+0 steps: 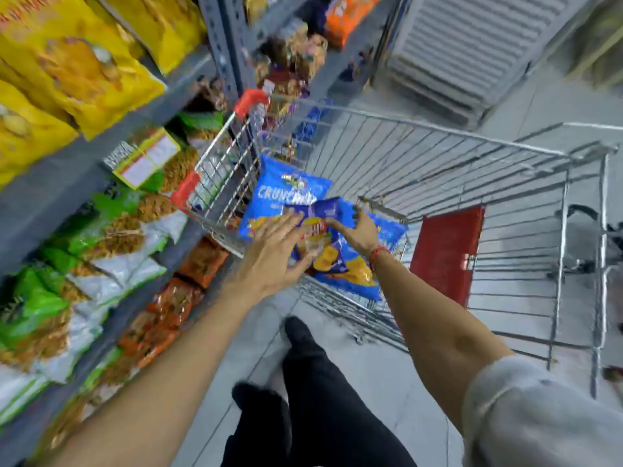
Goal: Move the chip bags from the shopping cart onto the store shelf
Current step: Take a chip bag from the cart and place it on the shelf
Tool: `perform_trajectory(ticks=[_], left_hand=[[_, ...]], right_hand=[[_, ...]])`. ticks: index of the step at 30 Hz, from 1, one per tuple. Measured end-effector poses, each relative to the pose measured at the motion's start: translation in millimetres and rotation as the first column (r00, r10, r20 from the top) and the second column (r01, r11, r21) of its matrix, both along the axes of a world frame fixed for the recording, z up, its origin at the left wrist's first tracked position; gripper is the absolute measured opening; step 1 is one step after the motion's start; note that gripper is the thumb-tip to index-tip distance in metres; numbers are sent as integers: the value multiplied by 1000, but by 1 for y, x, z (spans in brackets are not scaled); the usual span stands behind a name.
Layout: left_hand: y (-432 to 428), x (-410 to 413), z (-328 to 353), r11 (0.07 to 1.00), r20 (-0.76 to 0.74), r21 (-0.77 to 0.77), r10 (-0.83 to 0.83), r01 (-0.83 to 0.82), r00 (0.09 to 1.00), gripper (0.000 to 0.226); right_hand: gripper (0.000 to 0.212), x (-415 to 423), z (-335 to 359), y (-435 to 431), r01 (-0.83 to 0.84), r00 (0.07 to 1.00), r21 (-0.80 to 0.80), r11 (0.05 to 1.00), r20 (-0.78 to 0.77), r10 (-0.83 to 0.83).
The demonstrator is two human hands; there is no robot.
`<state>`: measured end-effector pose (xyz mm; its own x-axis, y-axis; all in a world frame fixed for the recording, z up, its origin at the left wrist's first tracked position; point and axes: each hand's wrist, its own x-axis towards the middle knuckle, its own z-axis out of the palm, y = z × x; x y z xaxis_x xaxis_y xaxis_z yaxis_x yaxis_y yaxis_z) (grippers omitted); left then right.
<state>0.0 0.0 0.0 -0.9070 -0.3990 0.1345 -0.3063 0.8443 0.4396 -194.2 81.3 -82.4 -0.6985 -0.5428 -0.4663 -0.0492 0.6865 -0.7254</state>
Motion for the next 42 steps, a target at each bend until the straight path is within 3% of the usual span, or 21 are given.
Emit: perform_trajectory(ticks=[9, 13, 25, 27, 30, 32, 35, 38, 42], left_hand=[[0, 3, -38, 995, -48, -76, 59, -63, 997, 32], [2, 3, -46, 987, -106, -117, 100, -112, 989, 31], [7, 2, -47, 973, -131, -122, 182, -198, 975, 37], [7, 3, -47, 971, -116, -127, 189, -203, 975, 37], [7, 3, -46, 971, -67, -127, 195, -203, 978, 39], [7, 3, -42, 973, -33, -124, 192, -195, 981, 39], [7, 4, -35, 981, 29, -112, 165, -161, 986, 40], [4, 4, -22, 992, 74, -17, 126, -125, 989, 48], [-15, 13, 13, 992, -6, -21, 126, -126, 992, 49]], right_hand=[[117, -8, -107, -16, 19, 986, 126, 992, 160, -39], [79, 0, -108, -23, 47, 982, 119, 992, 176, -68], [63, -5, -91, -25, 144, 924, 62, 988, 350, -156], [70, -6, -83, -24, 173, 925, 52, 984, 335, -180], [106, -12, -69, -23, 206, 934, 22, 978, 293, -203], [112, -16, -55, -21, 230, 939, -18, 973, 267, -217], [101, -18, -23, -19, 283, 932, -51, 958, 250, -262], [56, -17, 18, -24, 268, 947, -147, 952, 222, -232], [30, -16, 75, -35, 262, 962, -293, 919, 153, -226]])
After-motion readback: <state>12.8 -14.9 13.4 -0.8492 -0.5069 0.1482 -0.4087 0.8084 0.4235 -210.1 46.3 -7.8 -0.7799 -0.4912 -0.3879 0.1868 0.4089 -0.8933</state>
